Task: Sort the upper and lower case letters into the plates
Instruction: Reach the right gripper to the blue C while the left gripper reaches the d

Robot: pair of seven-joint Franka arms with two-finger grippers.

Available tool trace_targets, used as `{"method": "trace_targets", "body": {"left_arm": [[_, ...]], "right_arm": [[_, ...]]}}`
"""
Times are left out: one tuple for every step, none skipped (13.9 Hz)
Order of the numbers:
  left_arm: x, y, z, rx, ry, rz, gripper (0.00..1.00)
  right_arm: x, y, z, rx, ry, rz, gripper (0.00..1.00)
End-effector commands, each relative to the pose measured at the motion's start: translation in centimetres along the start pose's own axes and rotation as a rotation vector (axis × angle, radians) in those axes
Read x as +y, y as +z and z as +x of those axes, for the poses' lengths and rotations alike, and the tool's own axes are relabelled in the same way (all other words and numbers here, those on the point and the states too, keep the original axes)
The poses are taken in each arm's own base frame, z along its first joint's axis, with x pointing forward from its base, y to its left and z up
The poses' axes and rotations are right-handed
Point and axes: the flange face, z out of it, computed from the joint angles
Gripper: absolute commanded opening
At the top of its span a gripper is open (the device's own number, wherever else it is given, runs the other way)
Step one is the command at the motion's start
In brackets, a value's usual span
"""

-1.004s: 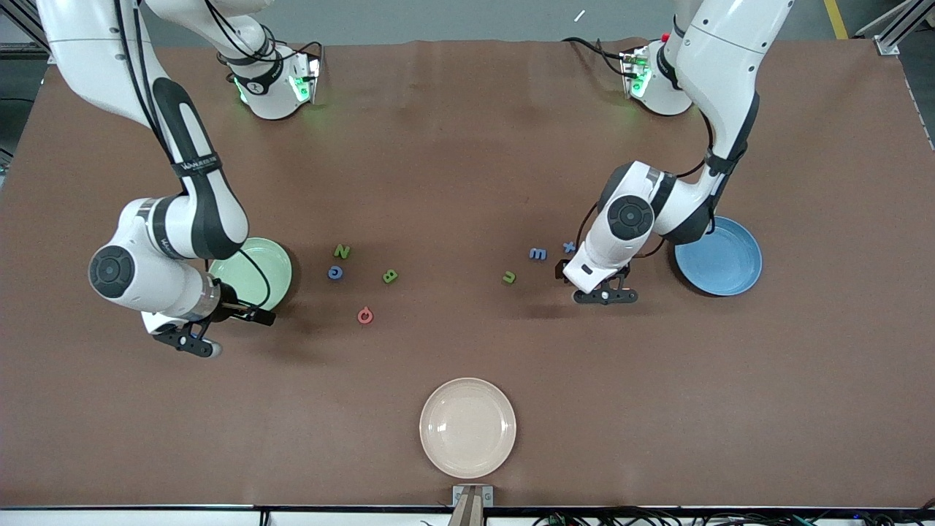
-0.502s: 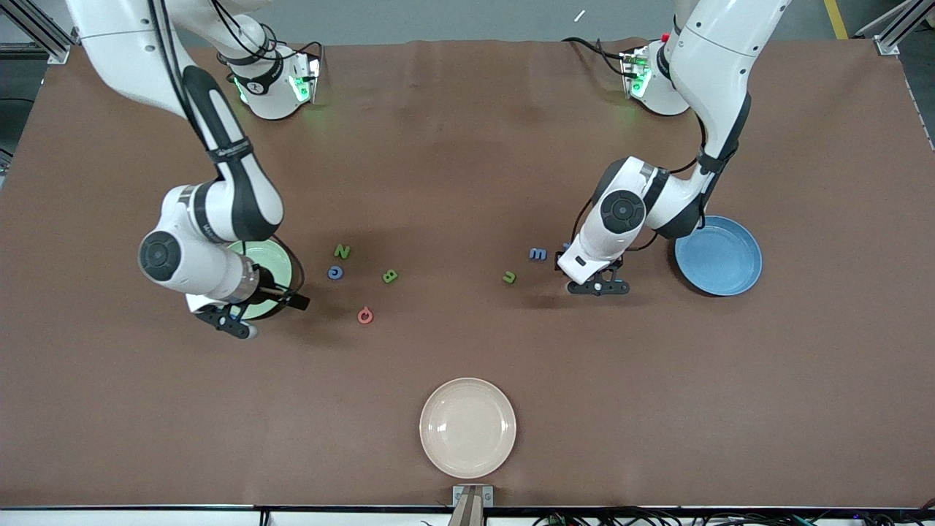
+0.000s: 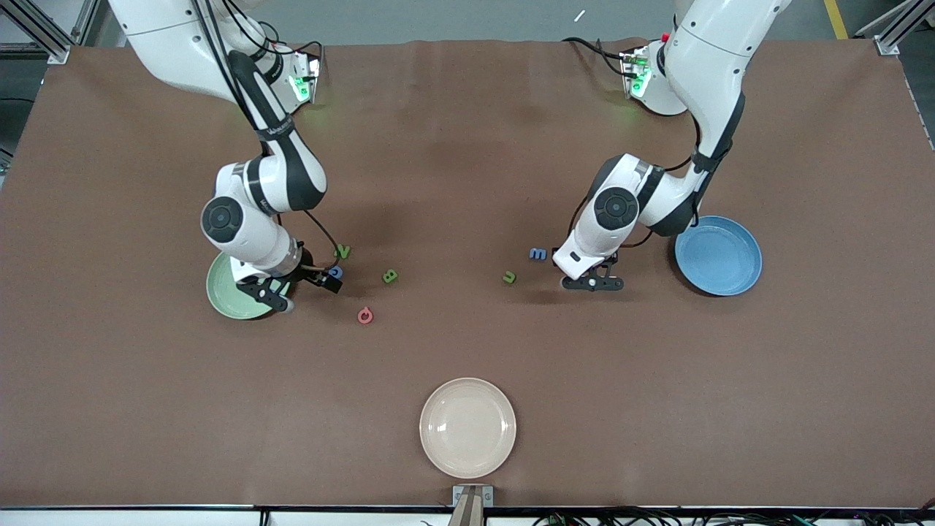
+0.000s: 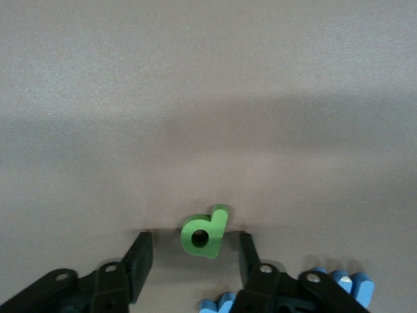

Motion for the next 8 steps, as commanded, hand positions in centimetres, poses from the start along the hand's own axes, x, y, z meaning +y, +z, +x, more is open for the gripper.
{"method": "trace_targets", "body": {"left_arm": [[0.1, 0.2, -0.1, 0.025, -0.005, -0.004, 0.47], [0.0, 0.5, -0.1, 0.024, -0.008, -0.003, 0.44], [0.1, 0.4, 0.0, 0.029, -0.010, -0.006, 0.42], [0.2, 0.3, 0.2, 0.036, -0.009, -0.010, 0.42], [0.2, 0.1, 0.4, 0.045, -0.010, -0.015, 0.41], [0.3, 0.0, 0.4, 0.055, -0.007, -0.020, 0.40], [0.4, -0.1, 0.5, 0.064, -0.007, -0.026, 0.39], [0.3, 0.0, 0.7, 0.076, -0.011, -0.033, 0.36]], "right_arm": [[0.6, -0.2, -1.2, 0.004, 0.023, 0.002, 1.00], [0.1, -0.1, -1.8, 0.002, 0.017, 0.000, 1.00], [-0.1, 0.2, -2.2, 0.001, 0.012, -0.005, 1.00], [-0.1, 0.8, -2.7, -0.005, 0.004, -0.015, 1.00], [-0.1, 1.3, -3.0, -0.001, 0.000, -0.016, 1.00], [0.3, 1.9, -3.4, 0.011, 0.000, -0.014, 1.00], [0.7, 2.4, -3.6, 0.020, 0.001, -0.013, 1.00], [0.8, 2.9, -3.8, 0.016, -0.001, -0.019, 1.00]]}}
